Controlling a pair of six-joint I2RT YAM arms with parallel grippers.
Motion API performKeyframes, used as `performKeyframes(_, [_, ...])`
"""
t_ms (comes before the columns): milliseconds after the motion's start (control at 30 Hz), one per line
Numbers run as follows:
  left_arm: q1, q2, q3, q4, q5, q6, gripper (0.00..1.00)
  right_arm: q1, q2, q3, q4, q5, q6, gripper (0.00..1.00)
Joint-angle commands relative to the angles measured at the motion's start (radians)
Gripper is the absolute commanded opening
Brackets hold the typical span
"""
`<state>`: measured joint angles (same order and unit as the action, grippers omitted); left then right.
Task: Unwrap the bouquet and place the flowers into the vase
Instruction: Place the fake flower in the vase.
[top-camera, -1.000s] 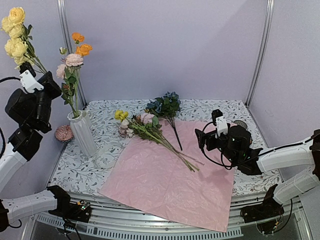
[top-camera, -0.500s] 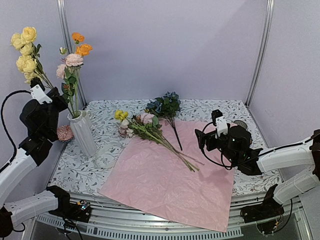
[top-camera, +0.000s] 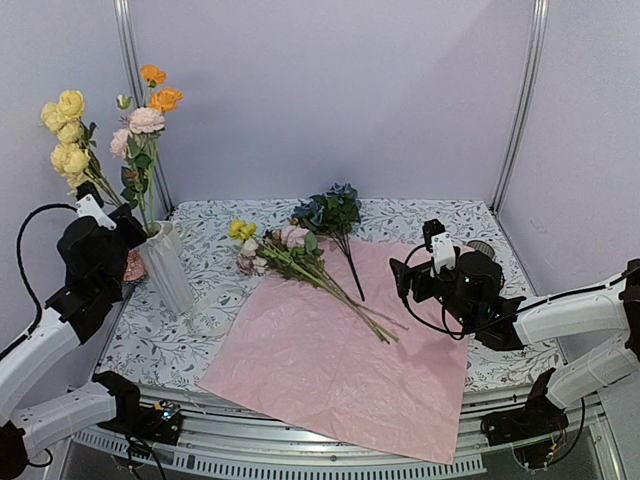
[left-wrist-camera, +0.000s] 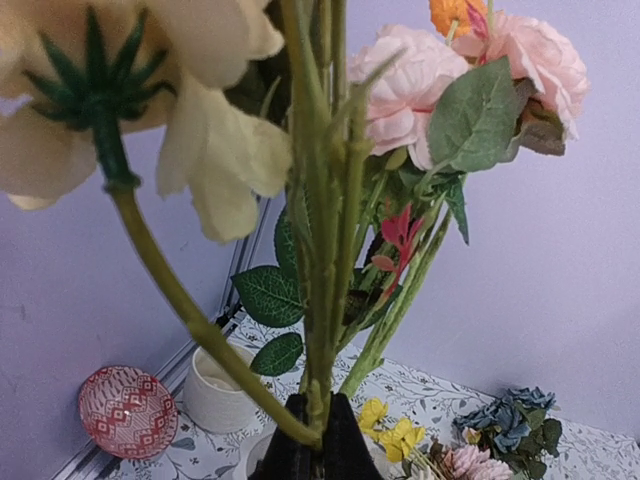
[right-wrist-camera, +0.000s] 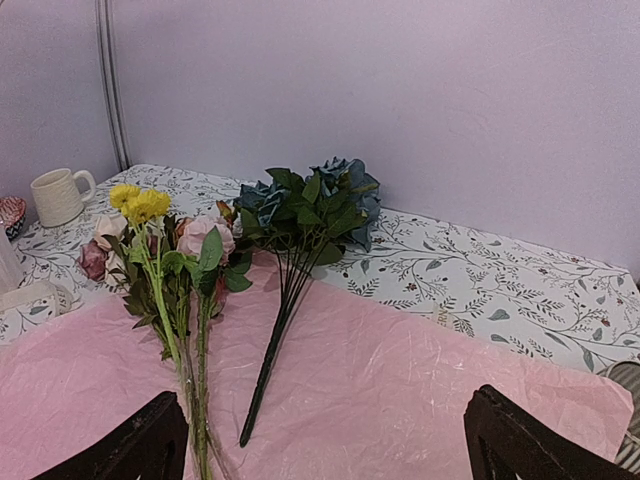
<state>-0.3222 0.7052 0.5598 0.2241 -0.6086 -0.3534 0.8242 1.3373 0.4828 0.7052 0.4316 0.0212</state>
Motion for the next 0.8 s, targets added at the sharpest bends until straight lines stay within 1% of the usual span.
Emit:
performKeyframes(0, [0.009, 0.006, -0.021, -0.079, 0.036, -0.048, 0.0, -0.002, 0.015, -0.004, 0.027, -0.014, -0.007, 0.99])
performKeyframes(167, [0.009, 0.028, -0.014, -0.118, 0.072, -0.059, 0.0, -0.001, 0.023, 0.001, 0.025, -0.015, -0.007, 0.99])
performKeyframes(300, [0.009, 0.031, -0.014, -0.138, 0.07, -0.06, 0.0, -0.001, 0.026, 0.005, 0.021, -0.021, -0.006, 0.99])
performKeyframes(333, [0.008, 0.03, -0.013, -0.141, 0.069, -0.06, 0.02, -0.001, 0.024, 0.004, 0.02, -0.022, -0.005, 0.99])
performKeyframes(367, [0.009, 0.029, -0.012, -0.145, 0.07, -0.06, 0.07, -0.001, 0.024, 0.004, 0.019, -0.022, -0.004, 0.99])
performKeyframes(433, [0.009, 0.028, -0.004, -0.154, 0.067, -0.058, 0.17, -0.002, 0.021, 0.004, 0.018, -0.021, -0.004, 0.99])
performKeyframes(500, [0.008, 0.028, 0.003, -0.16, 0.066, -0.055, 0.31, -0.001, 0.022, 0.005, 0.017, -0.022, -0.004, 0.99])
performKeyframes(533, [0.009, 0.028, 0.006, -0.16, 0.067, -0.052, 0.35, -0.001, 0.022, 0.005, 0.017, -0.022, -0.004, 0.99])
performKeyframes(567, [0.009, 0.027, 0.006, -0.159, 0.068, -0.048, 0.36, -0.001, 0.022, 0.004, 0.017, -0.022, -0.004, 0.99])
performKeyframes(767, [0.011, 0.04, 0.011, -0.14, 0.081, -0.024, 0.37, -0.002, 0.019, 0.004, 0.014, -0.022, -0.007, 0.99])
